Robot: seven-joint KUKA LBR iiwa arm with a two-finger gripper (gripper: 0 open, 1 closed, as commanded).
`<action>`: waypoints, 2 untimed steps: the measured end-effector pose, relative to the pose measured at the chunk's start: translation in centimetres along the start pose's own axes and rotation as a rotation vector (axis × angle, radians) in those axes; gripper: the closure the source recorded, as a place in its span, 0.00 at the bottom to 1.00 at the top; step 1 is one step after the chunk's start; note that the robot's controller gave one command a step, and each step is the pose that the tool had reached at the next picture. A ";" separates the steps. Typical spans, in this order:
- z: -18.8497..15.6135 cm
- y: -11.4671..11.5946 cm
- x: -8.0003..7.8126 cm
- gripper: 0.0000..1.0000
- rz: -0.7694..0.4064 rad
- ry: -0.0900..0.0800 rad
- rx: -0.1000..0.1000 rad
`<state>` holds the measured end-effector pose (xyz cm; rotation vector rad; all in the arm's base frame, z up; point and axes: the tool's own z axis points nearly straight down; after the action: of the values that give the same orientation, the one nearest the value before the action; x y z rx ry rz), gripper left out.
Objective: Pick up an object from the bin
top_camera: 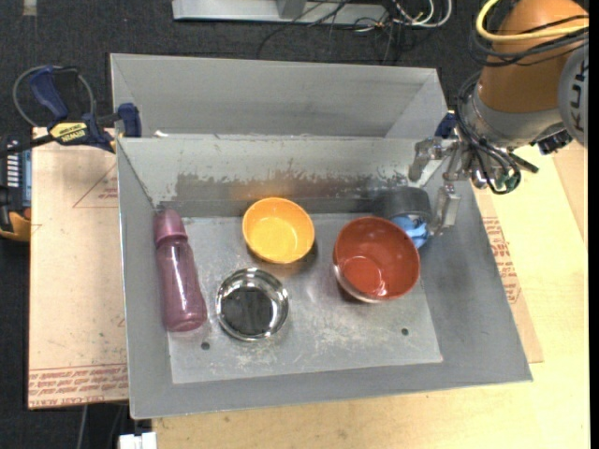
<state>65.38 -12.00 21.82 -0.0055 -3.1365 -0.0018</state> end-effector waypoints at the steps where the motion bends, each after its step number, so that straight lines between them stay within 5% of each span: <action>1: -0.6 0.1 -0.1 0.00 -0.004 -0.008 0.001; 2: 10.1 0.2 2.6 0.00 -0.294 -0.048 0.003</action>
Offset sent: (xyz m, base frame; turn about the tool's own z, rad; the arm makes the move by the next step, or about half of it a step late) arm -0.0491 -0.0034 -0.1482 -0.3743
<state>62.73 -11.75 11.71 0.4604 -3.1508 0.0012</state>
